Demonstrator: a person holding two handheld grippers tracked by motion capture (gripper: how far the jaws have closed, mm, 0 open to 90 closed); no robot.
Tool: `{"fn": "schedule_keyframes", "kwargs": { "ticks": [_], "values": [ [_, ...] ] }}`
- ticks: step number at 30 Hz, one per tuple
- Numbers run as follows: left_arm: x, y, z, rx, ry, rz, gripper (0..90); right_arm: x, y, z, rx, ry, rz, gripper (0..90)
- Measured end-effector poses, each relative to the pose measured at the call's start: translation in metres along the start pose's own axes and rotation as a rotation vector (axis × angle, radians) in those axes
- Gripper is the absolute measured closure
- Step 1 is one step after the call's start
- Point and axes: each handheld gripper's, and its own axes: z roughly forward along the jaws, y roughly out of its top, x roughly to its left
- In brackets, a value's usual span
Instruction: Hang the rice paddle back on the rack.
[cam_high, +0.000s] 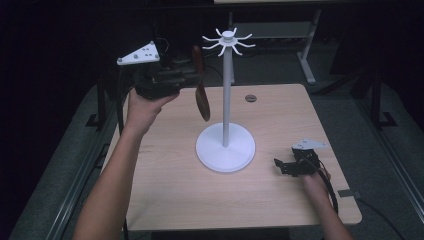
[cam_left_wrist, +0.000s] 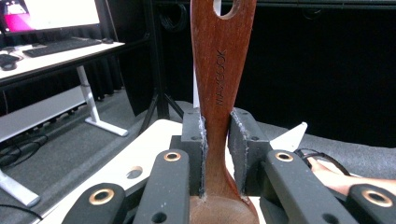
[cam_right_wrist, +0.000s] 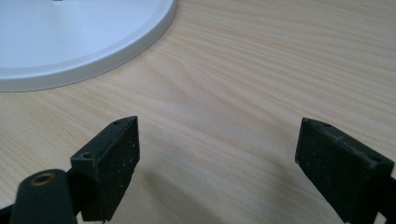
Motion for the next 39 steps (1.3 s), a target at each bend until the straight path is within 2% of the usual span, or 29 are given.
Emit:
{"fn": "schedule_keyframes", "kwargs": {
  "ticks": [8, 21, 30, 34, 39],
  "values": [
    [0.003, 0.008, 0.010, 0.011, -0.002, 0.005, 76.4, 0.000, 0.000, 0.000, 0.001, 0.002, 0.003, 13.2],
    [0.006, 0.005, 0.027, 0.024, -0.032, 0.002, 76.4, -0.001, 0.000, -0.001, -0.008, 0.007, 0.004, 13.2],
    [0.004, 0.002, 0.027, 0.010, -0.035, 0.016, 74.9, 0.000, -0.001, -0.001, -0.010, 0.007, 0.001, 13.2],
    [0.003, 0.002, 0.025, 0.015, -0.035, 0.023, 68.9, 0.000, -0.001, -0.001, -0.011, 0.007, -0.001, 13.2],
    [0.003, 0.001, 0.021, 0.032, -0.032, 0.020, 57.0, -0.001, -0.001, -0.001, -0.011, 0.005, -0.001, 13.2]
  ]
}}
